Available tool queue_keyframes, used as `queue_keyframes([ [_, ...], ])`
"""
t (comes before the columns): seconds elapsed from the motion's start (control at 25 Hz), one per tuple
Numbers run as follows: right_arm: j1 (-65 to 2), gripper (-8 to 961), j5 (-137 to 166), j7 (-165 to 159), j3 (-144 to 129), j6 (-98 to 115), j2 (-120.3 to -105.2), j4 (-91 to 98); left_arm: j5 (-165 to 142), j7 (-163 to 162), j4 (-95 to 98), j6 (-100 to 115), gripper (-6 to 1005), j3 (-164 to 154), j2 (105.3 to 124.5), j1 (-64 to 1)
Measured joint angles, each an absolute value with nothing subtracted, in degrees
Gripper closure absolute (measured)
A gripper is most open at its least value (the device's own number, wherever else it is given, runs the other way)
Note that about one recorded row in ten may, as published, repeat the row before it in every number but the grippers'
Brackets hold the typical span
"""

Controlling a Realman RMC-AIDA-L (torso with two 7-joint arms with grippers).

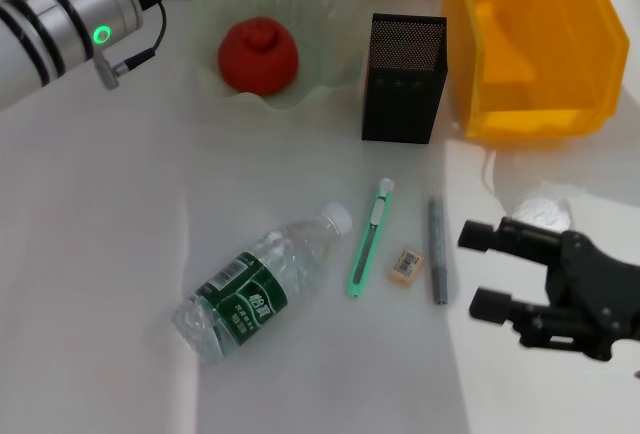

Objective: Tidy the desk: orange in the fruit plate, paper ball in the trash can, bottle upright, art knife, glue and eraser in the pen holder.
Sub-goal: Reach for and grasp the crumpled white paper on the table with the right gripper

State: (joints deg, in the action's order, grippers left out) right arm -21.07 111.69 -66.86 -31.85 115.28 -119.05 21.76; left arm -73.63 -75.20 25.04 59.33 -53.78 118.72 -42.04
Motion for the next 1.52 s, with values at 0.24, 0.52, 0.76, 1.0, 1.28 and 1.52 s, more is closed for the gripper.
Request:
queue_keyframes([
  [0.24,-19.85,149,111.58,-86.34,-22.42,119.55,-118.7,40.12,-77.79,-73.66,30.7,79.64,191,-54.71,117.69,-33.78],
  [0.52,-20.1,150,114.71,-116.46,-25.28,121.29,-118.98,80.72,-89.12,-75.81,32.88,90.83,172,-54.87,114.17,-29.44],
  [0.76,-23.45,149,132.07,-133.42,-39.11,121.02,-118.97,105.85,-91.54,-77.0,33.3,90.75,175,-54.39,114.15,-27.94],
  [1.0,-27.86,149,146.02,-135.64,-52.59,113.54,-119.08,97.8,-91.9,-76.76,33.3,89.65,178,-54.53,114.45,-27.73],
  [1.28,-33.04,150,150.33,-131.39,-54.99,101.29,-118.56,78.06,-92.15,-76.84,32.84,87.93,181,-55.0,114.85,-28.01],
  [1.52,-37.06,149,154.42,-130.27,-55.18,95.06,-118.75,67.71,-92.23,-76.57,33.13,87.39,184,-55.0,115.63,-27.76],
])
